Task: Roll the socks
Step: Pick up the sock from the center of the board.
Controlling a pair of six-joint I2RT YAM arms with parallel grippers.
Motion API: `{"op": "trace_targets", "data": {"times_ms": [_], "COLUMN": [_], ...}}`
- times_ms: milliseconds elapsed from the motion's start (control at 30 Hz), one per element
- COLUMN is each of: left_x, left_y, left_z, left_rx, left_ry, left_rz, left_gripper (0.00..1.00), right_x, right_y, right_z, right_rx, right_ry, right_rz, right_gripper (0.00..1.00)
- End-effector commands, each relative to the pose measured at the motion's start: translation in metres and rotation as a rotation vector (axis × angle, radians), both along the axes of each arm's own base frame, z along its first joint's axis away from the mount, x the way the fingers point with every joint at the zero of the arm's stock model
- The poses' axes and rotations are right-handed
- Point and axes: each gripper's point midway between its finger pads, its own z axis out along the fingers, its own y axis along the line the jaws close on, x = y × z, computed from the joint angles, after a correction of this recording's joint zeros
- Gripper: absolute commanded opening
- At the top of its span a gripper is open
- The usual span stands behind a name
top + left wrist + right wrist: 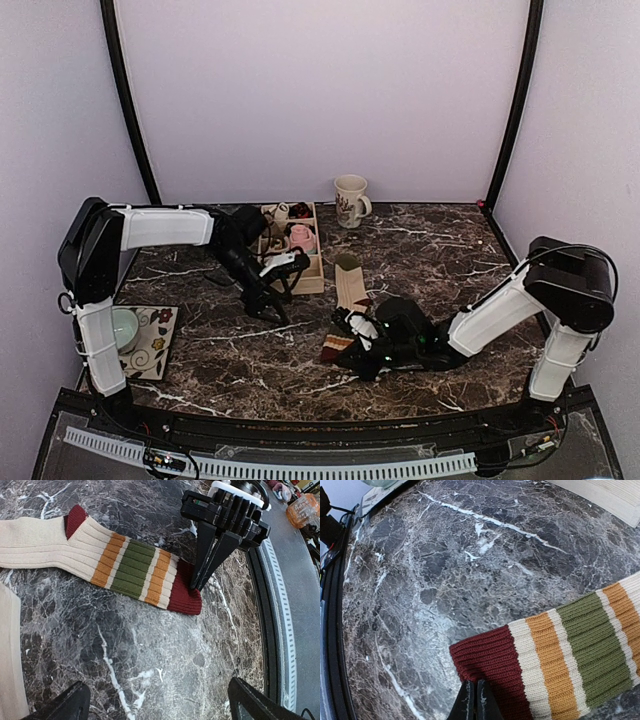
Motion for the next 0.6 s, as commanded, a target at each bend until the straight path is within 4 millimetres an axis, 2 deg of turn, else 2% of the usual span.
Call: {"op": "trace_targets", "data": {"times_ms": [0, 133, 267, 467, 567], "left_x": [-0.019, -0.039, -0.051, -0.075, -0.079], "left_y": [-0.004, -0.016, -0.023, -0.038, -0.048], "left_z": [0.0, -0.005, -0.012, -0.029, -0.035], "left_rx": [-0.054, -0.059, -0.049, -0.011, 0.007], "left_ry": [-0.053, -0.08, -0.126, -0.26, -0.329], "left_rz": [-0.116, -0.197, -0.258, -0.369, -0.399], "left_gripper": [0.99, 0.94, 0.87, 0.79, 0.67], "right_x": [-0.017, -0.015, -0.008, -0.003, 0.002], "right_y": [0.0, -0.003, -0.012, -0.015, -0.02], "right_z": [-0.009, -0.005, -0.009, -0.017, -0.017], "right_rx": [0.044, 0.122, 0.159, 0.175, 0.202], "right_ry": [0.149, 0.259, 0.348, 0.475, 0.534], "right_rz": [0.01, -0.03, -0.084, -0.111, -0.136], "right_gripper": [0.0, 0.0, 0.0, 0.0, 0.0]}}
